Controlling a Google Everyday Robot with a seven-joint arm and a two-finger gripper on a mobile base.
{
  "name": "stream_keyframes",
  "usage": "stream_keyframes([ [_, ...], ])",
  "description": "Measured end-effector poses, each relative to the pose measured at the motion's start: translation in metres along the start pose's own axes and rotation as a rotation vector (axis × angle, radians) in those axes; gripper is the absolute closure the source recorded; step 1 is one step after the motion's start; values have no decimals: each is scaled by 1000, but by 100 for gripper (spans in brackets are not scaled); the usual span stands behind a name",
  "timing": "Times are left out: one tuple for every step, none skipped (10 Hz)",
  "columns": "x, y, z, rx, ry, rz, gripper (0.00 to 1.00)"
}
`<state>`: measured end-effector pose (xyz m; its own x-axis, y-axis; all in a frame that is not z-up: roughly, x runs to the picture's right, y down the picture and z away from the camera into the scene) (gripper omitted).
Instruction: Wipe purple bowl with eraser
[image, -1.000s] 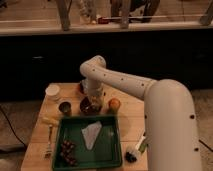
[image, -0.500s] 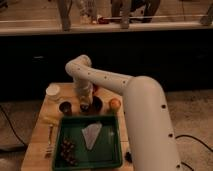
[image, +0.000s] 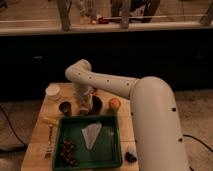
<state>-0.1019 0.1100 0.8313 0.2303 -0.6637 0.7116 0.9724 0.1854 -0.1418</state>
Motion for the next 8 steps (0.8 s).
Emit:
stream_keyframes([
  [1,14,-2,3,6,21,97],
  [4,31,-4,7,15,51,97],
  [10,45,-7,2,23,83,97],
  [15,48,-9,3,29,96,97],
  [25,49,-11,-6,40,106,97],
  [36,44,-13,-21,44,106,97],
  [44,36,-13,-37,50,101,97],
  [49,26,-13,-46,51,91,97],
])
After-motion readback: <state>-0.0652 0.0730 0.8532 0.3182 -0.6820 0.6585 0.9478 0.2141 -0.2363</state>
